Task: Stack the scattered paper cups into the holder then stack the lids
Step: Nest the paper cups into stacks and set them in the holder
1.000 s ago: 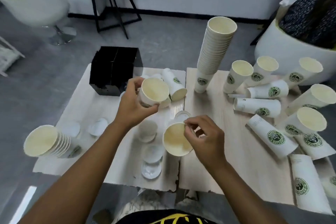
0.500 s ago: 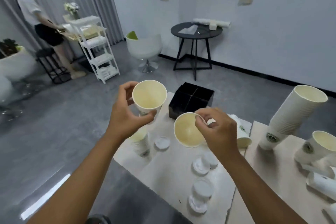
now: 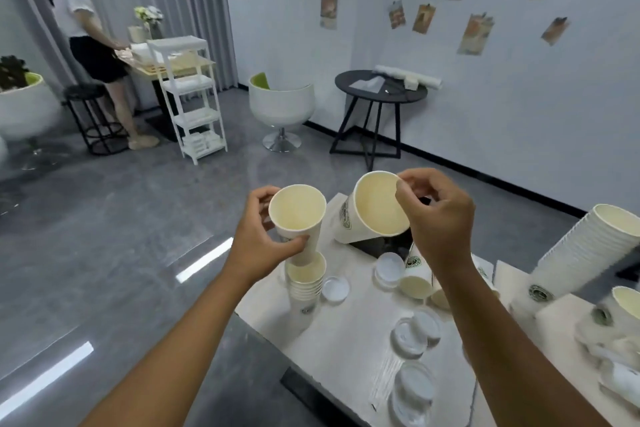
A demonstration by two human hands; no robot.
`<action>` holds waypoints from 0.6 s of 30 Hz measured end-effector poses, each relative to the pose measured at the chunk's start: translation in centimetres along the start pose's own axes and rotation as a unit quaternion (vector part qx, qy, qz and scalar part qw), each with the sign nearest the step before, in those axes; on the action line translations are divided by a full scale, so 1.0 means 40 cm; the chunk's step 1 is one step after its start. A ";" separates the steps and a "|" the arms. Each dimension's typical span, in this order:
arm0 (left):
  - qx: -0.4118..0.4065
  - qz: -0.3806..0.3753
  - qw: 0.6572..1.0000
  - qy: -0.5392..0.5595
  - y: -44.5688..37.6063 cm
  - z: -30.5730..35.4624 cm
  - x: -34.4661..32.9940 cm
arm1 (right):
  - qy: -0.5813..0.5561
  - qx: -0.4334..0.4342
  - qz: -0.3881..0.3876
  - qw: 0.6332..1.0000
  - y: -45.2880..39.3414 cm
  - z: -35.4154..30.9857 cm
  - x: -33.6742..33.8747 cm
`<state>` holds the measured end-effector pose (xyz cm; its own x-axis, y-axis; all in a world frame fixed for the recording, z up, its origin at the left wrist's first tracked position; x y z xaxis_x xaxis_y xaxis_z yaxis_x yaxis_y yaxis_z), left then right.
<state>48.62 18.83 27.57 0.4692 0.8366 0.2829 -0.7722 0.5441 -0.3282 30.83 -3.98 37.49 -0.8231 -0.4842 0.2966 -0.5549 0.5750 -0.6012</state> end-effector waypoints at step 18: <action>0.043 -0.061 0.996 0.042 -0.045 -0.124 -0.020 | -0.052 -0.033 0.042 0.997 -0.040 -0.101 -0.071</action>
<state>51.76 17.49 23.46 0.5930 0.7692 0.2380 -0.7394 0.6372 -0.2174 33.55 -0.86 40.60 -0.8517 -0.4964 0.1679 -0.4948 0.6563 -0.5696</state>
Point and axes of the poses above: each hand's wrist, its own y-axis away from the middle knuckle, its own x-axis out of the back of the hand, z = x × y, the point moved 8 cm from there along -y, towards the middle knuckle, and after that the axes turned 6 degrees about -z, right-handed, at the moved point
